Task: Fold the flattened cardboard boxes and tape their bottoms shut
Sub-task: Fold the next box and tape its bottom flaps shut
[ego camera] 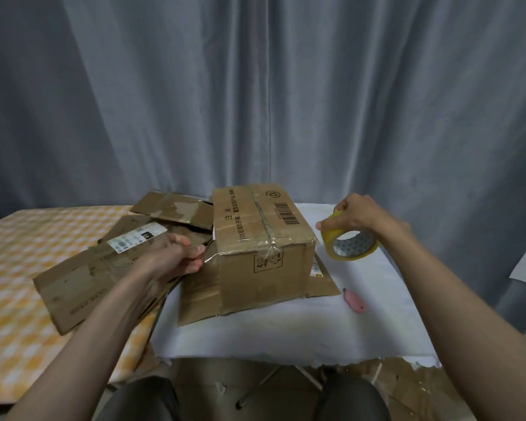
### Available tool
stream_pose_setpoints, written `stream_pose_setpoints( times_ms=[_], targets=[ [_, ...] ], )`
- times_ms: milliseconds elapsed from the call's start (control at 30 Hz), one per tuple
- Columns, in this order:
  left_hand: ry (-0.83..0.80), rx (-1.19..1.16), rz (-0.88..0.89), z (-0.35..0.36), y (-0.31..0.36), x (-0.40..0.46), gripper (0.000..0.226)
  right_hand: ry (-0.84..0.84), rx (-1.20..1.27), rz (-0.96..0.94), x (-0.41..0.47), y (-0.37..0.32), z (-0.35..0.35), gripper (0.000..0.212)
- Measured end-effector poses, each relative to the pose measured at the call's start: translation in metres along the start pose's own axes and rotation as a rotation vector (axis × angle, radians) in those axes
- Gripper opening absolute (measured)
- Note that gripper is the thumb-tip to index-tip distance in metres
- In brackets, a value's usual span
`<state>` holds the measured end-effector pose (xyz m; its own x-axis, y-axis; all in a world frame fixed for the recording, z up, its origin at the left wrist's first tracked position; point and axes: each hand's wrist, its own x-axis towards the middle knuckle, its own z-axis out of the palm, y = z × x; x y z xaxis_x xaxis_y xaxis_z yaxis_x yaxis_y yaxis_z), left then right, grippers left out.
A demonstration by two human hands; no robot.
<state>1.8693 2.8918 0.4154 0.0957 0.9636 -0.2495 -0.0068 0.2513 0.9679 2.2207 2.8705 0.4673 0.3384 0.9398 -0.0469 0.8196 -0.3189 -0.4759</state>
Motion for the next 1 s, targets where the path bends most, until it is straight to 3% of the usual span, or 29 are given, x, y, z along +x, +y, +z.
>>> stream_pose_setpoints(
  times_ms=[167,233,267,367,433,500,600,700,900,1000],
  targets=[
    [-0.010,0.077,-0.040,0.002,-0.022,0.005,0.024,-0.091,-0.002,-0.001,0.007,0.010,0.012,0.054],
    [-0.028,0.228,-0.029,0.004,-0.026,0.005,0.029,-0.122,0.016,-0.033,0.009,0.015,0.016,0.050],
    [-0.031,0.419,0.004,0.005,-0.024,0.003,0.033,-0.126,0.030,-0.050,0.011,0.017,0.017,0.049],
    [0.186,1.105,0.293,0.015,0.000,-0.003,0.036,-0.108,0.062,-0.086,0.015,0.024,0.017,0.049],
    [0.311,1.155,0.597,0.039,0.020,-0.010,0.040,-0.110,0.067,-0.113,0.018,0.025,0.018,0.049],
    [0.190,1.097,0.788,0.081,0.037,-0.010,0.039,-0.113,0.065,-0.149,0.020,0.024,0.021,0.046],
    [-0.170,1.129,0.787,0.157,0.039,0.012,0.040,-0.067,0.051,-0.200,0.023,0.025,0.025,0.048],
    [-0.361,1.257,0.726,0.192,0.018,0.042,0.053,-0.018,0.036,-0.270,0.025,0.033,0.029,0.053],
    [-0.377,1.442,0.742,0.187,-0.008,0.061,0.058,-0.042,0.103,-0.274,0.028,0.049,0.045,0.064],
    [-0.358,1.444,0.759,0.187,-0.010,0.064,0.057,-0.003,0.042,-0.284,0.037,0.051,0.048,0.056]
  ],
)
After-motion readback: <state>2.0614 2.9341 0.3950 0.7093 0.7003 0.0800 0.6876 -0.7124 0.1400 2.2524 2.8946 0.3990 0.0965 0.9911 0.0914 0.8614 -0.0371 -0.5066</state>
